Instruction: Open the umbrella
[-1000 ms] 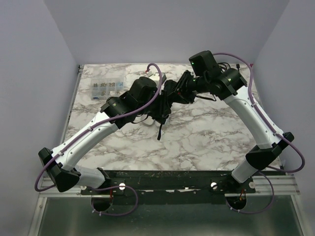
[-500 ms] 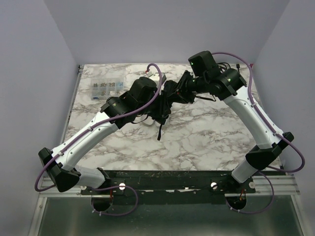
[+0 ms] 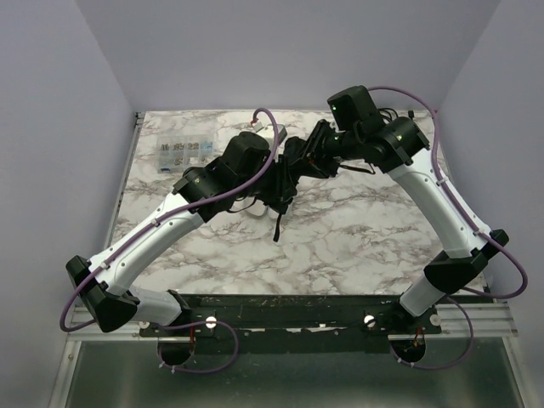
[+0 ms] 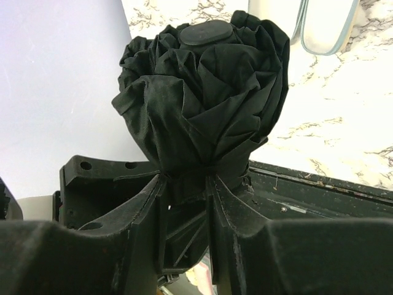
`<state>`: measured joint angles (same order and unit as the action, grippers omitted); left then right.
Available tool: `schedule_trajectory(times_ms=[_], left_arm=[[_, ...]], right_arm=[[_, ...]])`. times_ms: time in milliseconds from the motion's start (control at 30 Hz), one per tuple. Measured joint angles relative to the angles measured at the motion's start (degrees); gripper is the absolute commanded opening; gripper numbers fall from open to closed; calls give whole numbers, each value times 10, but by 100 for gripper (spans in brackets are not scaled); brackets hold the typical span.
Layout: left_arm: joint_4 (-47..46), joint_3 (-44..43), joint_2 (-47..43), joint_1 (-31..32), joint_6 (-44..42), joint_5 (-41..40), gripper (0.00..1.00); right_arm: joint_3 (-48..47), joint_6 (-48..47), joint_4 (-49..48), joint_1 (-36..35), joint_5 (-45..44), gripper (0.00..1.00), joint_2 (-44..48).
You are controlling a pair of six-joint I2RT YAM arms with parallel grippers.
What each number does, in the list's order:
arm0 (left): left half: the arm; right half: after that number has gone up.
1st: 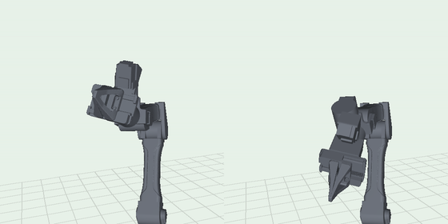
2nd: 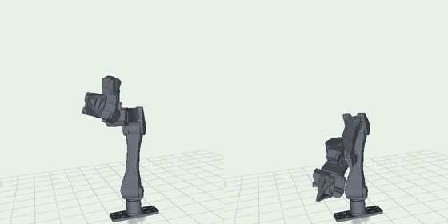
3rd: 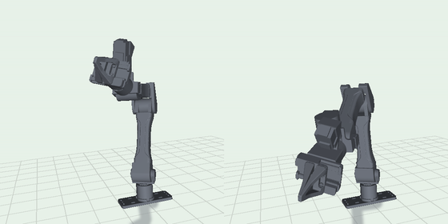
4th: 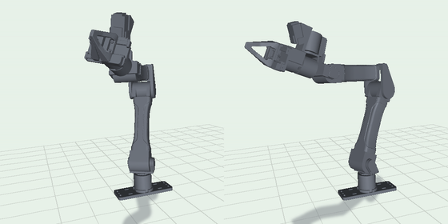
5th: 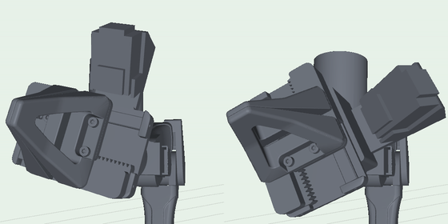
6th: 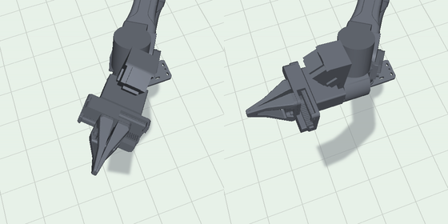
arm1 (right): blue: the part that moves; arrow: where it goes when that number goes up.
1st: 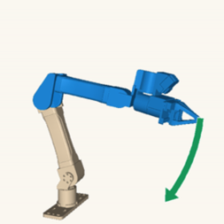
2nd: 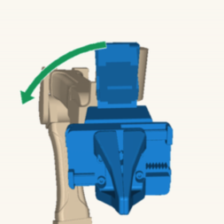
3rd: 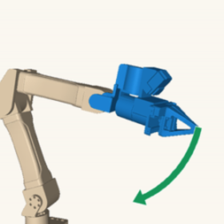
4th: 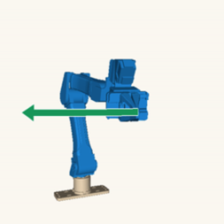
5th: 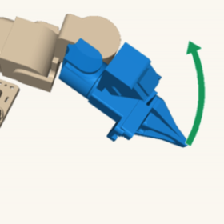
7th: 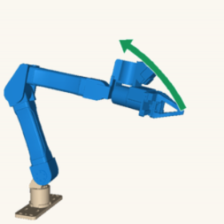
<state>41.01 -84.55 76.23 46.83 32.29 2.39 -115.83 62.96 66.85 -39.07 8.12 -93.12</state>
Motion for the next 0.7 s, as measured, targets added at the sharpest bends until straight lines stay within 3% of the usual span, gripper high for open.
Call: schedule_trajectory(times_ms=[200,333,367,400,700], left_arm=[[-12,-1,-2,3,-2,1,0],[-12,-1,-2,10,-6,-2,0],[-11,-1,-2,12,-7,-3,0],[-11,-1,-2,13,-8,-6,0],[-5,-2,-2,24,-17,-28,0]], right_arm=[[-19,-1,12,0,-6,30,0],[-23,-1,23,0,-6,23,0],[-23,-2,24,0,-6,17,0],[-23,-2,25,0,-6,1,0],[-17,-7,31,0,-10,1,8]])
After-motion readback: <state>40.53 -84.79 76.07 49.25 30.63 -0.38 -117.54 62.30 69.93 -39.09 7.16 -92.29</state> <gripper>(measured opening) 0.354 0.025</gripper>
